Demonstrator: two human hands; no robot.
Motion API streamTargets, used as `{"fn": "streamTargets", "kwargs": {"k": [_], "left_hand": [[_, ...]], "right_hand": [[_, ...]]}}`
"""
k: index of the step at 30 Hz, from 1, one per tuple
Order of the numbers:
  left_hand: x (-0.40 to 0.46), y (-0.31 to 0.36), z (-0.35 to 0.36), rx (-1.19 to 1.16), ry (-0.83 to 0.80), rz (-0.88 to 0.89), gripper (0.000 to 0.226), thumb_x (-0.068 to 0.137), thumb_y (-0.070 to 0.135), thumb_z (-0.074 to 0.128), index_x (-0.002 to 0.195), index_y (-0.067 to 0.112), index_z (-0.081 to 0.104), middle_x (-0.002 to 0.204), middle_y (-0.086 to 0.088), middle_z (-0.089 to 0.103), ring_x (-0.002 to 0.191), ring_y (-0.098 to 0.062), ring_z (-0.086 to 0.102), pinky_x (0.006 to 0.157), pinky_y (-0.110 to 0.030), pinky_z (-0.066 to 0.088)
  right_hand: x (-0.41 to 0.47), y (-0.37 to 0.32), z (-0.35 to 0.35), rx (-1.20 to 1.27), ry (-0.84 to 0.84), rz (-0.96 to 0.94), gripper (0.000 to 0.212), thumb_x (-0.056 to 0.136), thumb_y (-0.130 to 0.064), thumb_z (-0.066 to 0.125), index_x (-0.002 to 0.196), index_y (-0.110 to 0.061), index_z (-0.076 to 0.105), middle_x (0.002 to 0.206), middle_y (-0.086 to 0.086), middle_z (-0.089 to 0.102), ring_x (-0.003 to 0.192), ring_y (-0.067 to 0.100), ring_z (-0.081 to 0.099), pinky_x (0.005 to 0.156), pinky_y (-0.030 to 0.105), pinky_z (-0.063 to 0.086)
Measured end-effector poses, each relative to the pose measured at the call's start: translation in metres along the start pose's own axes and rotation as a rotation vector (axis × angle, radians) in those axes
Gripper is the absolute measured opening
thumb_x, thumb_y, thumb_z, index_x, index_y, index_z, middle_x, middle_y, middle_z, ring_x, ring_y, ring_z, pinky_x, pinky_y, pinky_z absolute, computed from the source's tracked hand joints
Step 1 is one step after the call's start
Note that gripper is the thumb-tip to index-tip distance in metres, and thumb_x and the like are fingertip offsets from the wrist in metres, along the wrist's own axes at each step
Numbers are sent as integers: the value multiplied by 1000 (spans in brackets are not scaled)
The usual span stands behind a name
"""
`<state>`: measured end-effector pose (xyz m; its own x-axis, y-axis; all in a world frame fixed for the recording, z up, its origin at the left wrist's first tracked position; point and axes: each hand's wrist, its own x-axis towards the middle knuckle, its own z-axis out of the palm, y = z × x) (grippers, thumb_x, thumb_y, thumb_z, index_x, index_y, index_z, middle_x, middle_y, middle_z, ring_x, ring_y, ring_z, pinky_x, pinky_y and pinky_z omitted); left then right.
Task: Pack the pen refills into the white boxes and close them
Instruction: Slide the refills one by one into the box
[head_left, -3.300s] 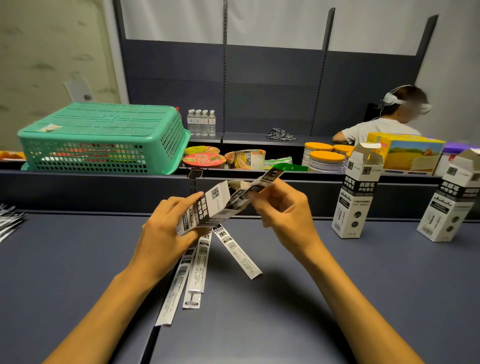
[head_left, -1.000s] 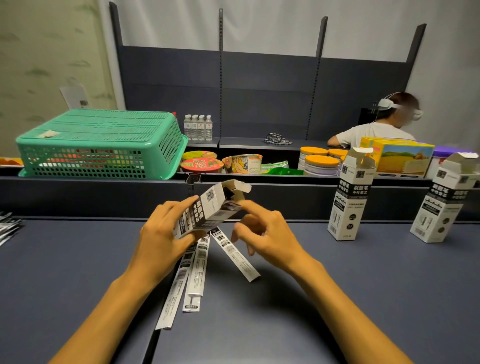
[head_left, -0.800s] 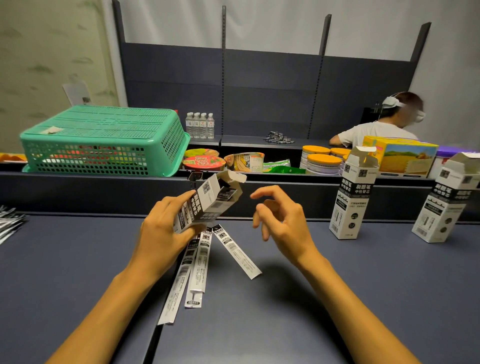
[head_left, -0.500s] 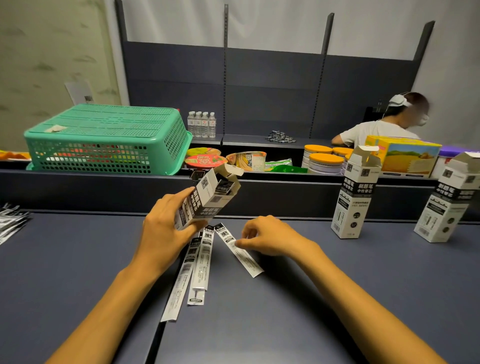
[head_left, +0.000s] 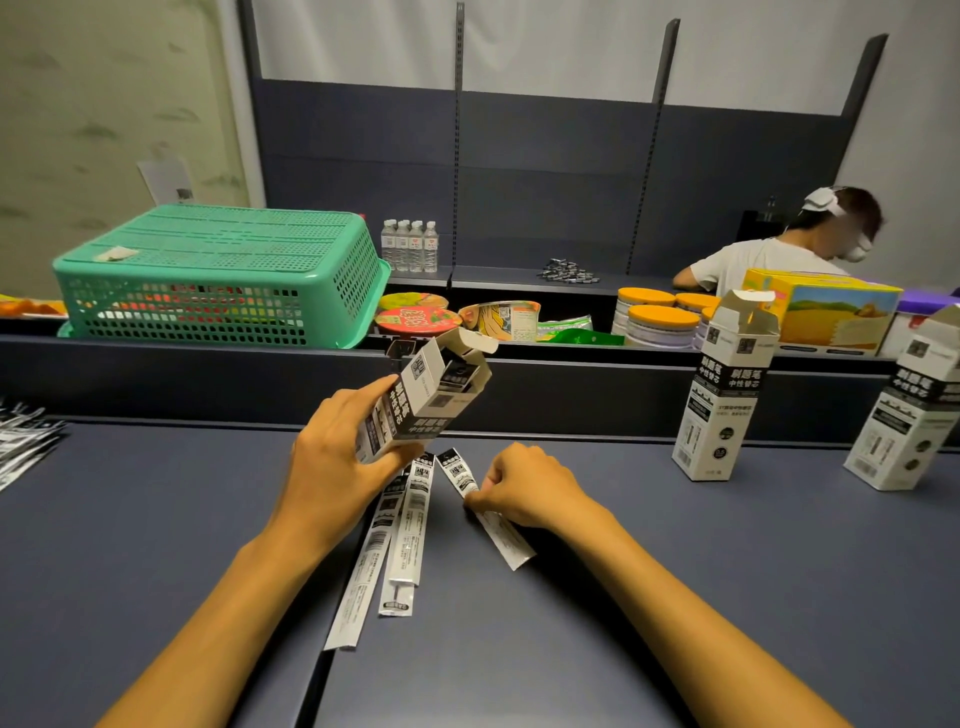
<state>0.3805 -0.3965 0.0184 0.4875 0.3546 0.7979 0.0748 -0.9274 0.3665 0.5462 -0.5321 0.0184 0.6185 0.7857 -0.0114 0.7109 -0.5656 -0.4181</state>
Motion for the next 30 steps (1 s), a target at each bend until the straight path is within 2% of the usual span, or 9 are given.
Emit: {"fn": "streamTargets", "kwargs": {"k": [5, 8, 12, 17, 20, 23, 27, 30], "left_hand": [[-1, 1, 0, 5, 3, 4, 75, 74, 34, 80, 139, 19, 47, 117, -1, 60, 104, -14, 56, 83, -31, 53], [0, 2, -1, -3, 6, 3, 74, 73, 34, 79, 138, 18, 48, 114, 0, 60, 101, -15, 57, 82, -33, 54], [0, 4, -2, -7, 5, 7, 73, 74, 38, 77, 138, 18, 49, 113, 1, 61, 100, -15, 57, 82, -32, 53], [0, 4, -2, -18, 11, 12, 72, 72, 31, 81, 136, 16, 51, 113, 1, 62, 99, -15, 57, 81, -37, 54], [0, 4, -2, -21, 17, 14, 71, 73, 34, 79, 136, 15, 52, 112, 0, 62, 98, -16, 58, 80, -37, 54], [0, 4, -3, -16, 11, 12, 71, 74, 39, 74, 137, 16, 50, 114, 0, 61, 99, -15, 57, 81, -35, 54], [1, 4, -3, -18, 13, 10, 72, 74, 40, 74, 137, 16, 50, 113, 0, 61, 98, -16, 57, 81, -36, 54], [2, 5, -4, -12, 16, 6, 72, 74, 43, 71, 137, 17, 50, 112, 0, 61, 98, -16, 57, 81, -35, 53]], "right_hand": [[-1, 7, -10, 191, -78, 22, 31, 79, -40, 73, 82, -9, 74, 87, 5, 74, 82, 18, 69, 78, 36, 57], [-8, 7, -21, 321, -111, 6, 33, 81, -34, 72, 81, -1, 73, 74, 7, 70, 66, 15, 58, 60, 28, 47], [-14, 10, -31, 507, -86, -11, 28, 84, -25, 71, 60, -16, 60, 48, -6, 53, 43, 7, 41, 45, 17, 33], [-19, 11, -37, 689, -62, -23, 17, 86, -20, 69, 74, -13, 60, 68, 8, 61, 56, 18, 50, 47, 21, 34], [-20, 11, -39, 762, -38, -32, 12, 89, -18, 67, 83, -9, 64, 60, 3, 60, 44, 9, 49, 43, 18, 32], [-22, 13, -40, 776, -19, -63, 17, 92, -22, 65, 84, -7, 66, 56, -2, 60, 41, 6, 47, 43, 18, 31], [-23, 12, -40, 804, 24, -88, 27, 92, -29, 66, 94, -2, 70, 70, 0, 66, 51, 10, 52, 45, 18, 36], [-23, 6, -35, 790, -9, -96, 27, 89, -27, 69, 89, 0, 68, 70, 3, 65, 50, 12, 49, 44, 19, 38]]}}
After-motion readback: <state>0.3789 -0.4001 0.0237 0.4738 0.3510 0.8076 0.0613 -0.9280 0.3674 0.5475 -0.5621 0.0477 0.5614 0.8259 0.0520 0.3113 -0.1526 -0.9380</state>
